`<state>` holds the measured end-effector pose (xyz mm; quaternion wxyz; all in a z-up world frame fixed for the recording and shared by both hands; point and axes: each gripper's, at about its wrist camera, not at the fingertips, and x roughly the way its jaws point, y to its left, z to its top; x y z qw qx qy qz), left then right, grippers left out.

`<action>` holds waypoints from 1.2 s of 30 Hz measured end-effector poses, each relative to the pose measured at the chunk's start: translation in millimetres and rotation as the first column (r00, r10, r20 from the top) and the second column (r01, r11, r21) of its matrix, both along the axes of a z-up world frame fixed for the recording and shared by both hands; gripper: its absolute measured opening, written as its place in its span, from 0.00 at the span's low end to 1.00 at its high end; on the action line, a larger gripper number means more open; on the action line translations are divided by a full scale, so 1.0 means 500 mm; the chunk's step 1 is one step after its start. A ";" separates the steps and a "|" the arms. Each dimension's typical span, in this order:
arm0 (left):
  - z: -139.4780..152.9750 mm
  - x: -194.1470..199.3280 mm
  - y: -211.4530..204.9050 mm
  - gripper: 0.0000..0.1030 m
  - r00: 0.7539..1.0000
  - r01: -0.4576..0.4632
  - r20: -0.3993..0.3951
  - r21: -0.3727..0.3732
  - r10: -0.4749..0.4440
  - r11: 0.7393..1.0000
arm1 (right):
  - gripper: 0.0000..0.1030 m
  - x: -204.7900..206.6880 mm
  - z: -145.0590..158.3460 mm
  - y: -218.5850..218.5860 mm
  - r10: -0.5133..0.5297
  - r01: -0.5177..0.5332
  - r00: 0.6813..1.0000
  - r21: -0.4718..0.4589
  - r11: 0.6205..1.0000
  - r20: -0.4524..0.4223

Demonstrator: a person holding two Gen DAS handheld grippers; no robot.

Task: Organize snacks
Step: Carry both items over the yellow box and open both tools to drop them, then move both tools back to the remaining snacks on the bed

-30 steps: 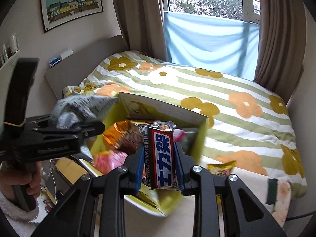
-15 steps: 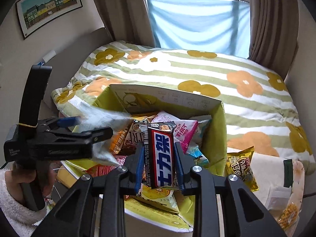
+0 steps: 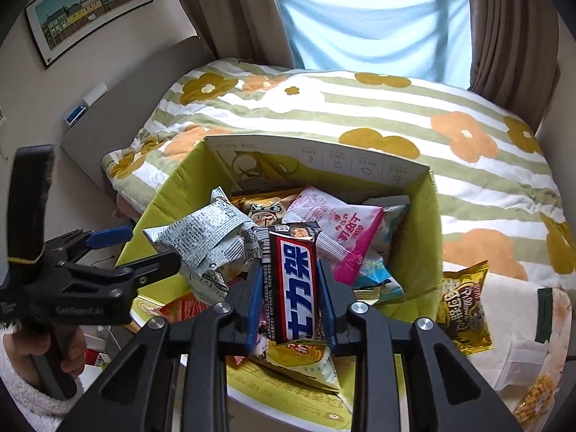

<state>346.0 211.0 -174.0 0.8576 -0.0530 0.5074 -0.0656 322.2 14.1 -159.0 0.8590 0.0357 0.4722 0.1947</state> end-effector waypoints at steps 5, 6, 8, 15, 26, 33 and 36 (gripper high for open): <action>0.017 -0.017 -0.012 0.99 0.999 0.026 0.026 0.020 -0.026 0.999 | 0.71 0.011 -0.007 0.001 -0.028 0.029 0.999 0.047 0.998 -0.023; 0.019 -0.021 -0.011 0.99 0.999 0.024 0.032 0.016 -0.025 1.000 | 0.88 0.008 -0.005 -0.003 -0.041 0.041 0.999 0.057 0.998 -0.013; 0.016 -0.026 -0.011 0.99 0.999 0.023 0.027 0.014 -0.024 1.000 | 0.91 0.002 0.000 -0.012 -0.075 0.074 0.997 0.050 0.996 0.009; 0.011 -0.044 -0.012 0.99 0.999 0.031 0.022 -0.001 -0.031 1.000 | 0.91 -0.018 -0.003 -0.031 -0.116 0.117 0.993 0.053 0.992 -0.016; 0.027 -0.068 -0.017 0.99 0.995 0.080 0.059 -0.027 -0.078 0.996 | 0.99 -0.055 0.019 -0.048 -0.193 0.192 0.981 0.043 0.981 0.030; 0.039 -0.078 -0.056 0.99 0.988 0.135 0.080 -0.056 -0.131 0.989 | 0.99 -0.090 0.043 -0.083 -0.257 0.257 0.965 0.019 0.966 0.056; 0.049 -0.083 -0.085 0.99 0.985 0.154 0.093 -0.064 -0.148 0.986 | 0.99 -0.105 0.050 -0.107 -0.274 0.273 0.960 0.026 0.962 0.052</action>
